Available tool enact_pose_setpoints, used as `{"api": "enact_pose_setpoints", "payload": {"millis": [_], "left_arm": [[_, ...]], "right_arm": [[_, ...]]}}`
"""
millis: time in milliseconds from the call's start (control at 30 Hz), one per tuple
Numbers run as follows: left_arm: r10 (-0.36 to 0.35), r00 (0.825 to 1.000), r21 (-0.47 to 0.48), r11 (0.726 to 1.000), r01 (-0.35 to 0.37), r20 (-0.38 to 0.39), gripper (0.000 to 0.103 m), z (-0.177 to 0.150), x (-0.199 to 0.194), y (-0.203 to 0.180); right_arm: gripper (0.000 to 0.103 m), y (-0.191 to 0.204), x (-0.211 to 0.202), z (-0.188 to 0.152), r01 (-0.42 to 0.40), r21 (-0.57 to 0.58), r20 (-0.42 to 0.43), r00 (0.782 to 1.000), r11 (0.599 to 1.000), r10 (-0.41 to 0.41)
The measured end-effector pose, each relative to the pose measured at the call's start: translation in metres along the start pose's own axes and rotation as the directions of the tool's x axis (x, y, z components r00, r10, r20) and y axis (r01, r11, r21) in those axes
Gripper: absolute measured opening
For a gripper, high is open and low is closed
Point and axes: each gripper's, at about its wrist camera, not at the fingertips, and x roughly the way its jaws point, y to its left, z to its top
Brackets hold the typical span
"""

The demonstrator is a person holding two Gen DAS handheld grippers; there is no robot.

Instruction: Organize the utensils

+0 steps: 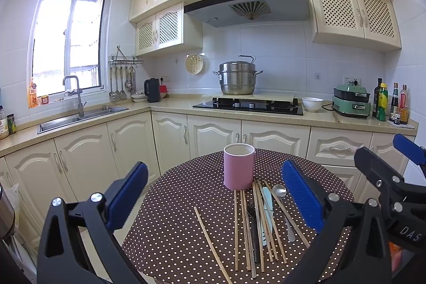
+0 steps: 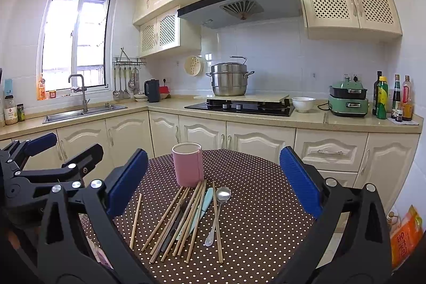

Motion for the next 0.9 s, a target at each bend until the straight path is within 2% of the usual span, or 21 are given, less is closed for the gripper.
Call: {"api": "enact_pose_setpoints", "payload": {"millis": [900], "left_arm": [[0.015, 1.0, -0.005, 1.0, -0.015, -0.011, 0.099, 0.012, 0.003, 0.014]], "right_arm": [[0.097, 0.011, 0.01, 0.005, -0.02, -0.007, -0.019, 1.0, 1.0, 0.02]]}}
